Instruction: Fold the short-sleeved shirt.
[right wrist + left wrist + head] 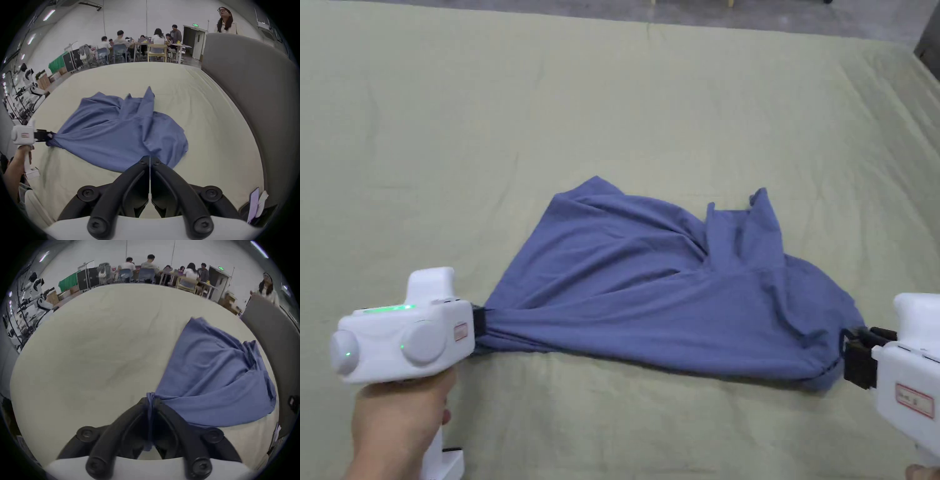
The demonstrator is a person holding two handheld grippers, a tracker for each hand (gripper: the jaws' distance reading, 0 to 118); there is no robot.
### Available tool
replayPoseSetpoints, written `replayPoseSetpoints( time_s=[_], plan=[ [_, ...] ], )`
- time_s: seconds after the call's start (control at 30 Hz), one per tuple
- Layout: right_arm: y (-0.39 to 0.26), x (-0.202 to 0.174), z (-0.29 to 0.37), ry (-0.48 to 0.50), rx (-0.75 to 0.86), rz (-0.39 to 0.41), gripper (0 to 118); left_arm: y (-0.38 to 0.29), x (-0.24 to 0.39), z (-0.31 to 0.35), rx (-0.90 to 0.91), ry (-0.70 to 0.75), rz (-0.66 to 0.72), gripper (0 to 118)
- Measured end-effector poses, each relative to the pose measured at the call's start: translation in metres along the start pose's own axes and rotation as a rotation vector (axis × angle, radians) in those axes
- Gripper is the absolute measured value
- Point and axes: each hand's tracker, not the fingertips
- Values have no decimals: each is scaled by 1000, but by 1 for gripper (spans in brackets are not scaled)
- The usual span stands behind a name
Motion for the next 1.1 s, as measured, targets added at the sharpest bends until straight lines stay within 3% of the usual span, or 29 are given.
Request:
replayPoseSetpoints(
  time_s=[0.2, 0.23, 0.3, 0.37, 0.4, 0.47, 0.53, 0.63, 0.67, 0.7, 0.73, 0.77, 0.8, 0.83, 0.97, 1.1],
  plan=[
    [38, 18, -35, 74, -18, 21, 4, 11, -3, 29, 84, -120, 34, 0],
    [49, 21, -48, 123, -31, 34, 25, 10, -1, 29, 87, -121, 28, 0],
    [70, 22, -75, 141, -55, 27, 118, 14, 1, 32, 85, -120, 24, 0],
    [82, 21, -105, 157, -129, 44, 113, 14, 3, 30, 86, -125, 21, 0],
    [91, 20, -121, 103, -65, 78, 116, 15, 4, 30, 87, -123, 20, 0],
    [102, 11, -150, 31, -129, 96, 117, 19, 4, 28, 81, -112, 10, 0],
    [104, 8, -176, 50, -150, 99, 117, 16, 9, 27, 81, -108, 13, 0],
    [97, -1, -198, -8, -259, 154, 114, 17, 8, 23, 79, -89, 19, 0],
    [93, -4, -201, -34, -255, 182, 105, 17, 8, 22, 76, -89, 25, 0],
    [89, -5, -203, -51, -257, 201, 87, 17, 7, 20, 71, -87, 34, 0],
    [85, -6, -201, -28, -263, 189, 54, 17, 7, 18, 65, -86, 40, 0],
    [84, -7, -196, -12, -253, 179, 28, 16, 4, 15, 60, -85, 47, 0],
    [83, -8, -188, -15, -205, 177, 16, 15, 4, 14, 57, -84, 50, 0],
    [83, -10, -178, -32, -144, 180, 12, 16, 5, 14, 53, -74, 51, 0],
    [98, 2, -128, 63, -45, 112, 8, 20, 5, 19, 78, -84, 111, 0],
    [124, 8, -64, 28, 119, 160, 8, 43, 10, 38, 144, -106, 167, 0]
  ],
)
